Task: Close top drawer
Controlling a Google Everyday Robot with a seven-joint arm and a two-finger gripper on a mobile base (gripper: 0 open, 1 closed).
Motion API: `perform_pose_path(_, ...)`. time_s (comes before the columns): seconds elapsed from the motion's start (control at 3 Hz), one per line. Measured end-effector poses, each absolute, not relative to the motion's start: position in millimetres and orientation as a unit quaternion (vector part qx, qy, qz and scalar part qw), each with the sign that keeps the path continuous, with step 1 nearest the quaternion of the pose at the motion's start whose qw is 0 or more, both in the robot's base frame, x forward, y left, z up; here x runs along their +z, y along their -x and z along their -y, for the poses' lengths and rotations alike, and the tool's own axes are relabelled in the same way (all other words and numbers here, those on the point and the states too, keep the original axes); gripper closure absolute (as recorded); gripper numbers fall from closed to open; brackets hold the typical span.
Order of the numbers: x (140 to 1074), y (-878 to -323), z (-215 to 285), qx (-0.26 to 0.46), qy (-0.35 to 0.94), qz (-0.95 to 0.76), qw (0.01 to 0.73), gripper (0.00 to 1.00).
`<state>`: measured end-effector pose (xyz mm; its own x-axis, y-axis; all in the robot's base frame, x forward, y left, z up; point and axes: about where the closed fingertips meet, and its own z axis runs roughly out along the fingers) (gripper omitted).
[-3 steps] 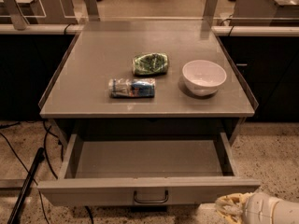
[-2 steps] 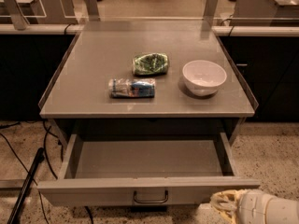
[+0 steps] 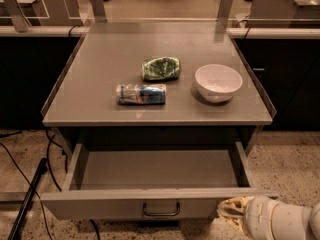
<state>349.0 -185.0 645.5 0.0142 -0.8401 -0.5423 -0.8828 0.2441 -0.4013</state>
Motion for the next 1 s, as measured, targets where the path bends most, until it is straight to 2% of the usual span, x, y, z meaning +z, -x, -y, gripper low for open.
perform_pose_path(1.0, 643.3, -388.6, 164.0, 0.030, 0.615, -0.690, 0.381, 1.00)
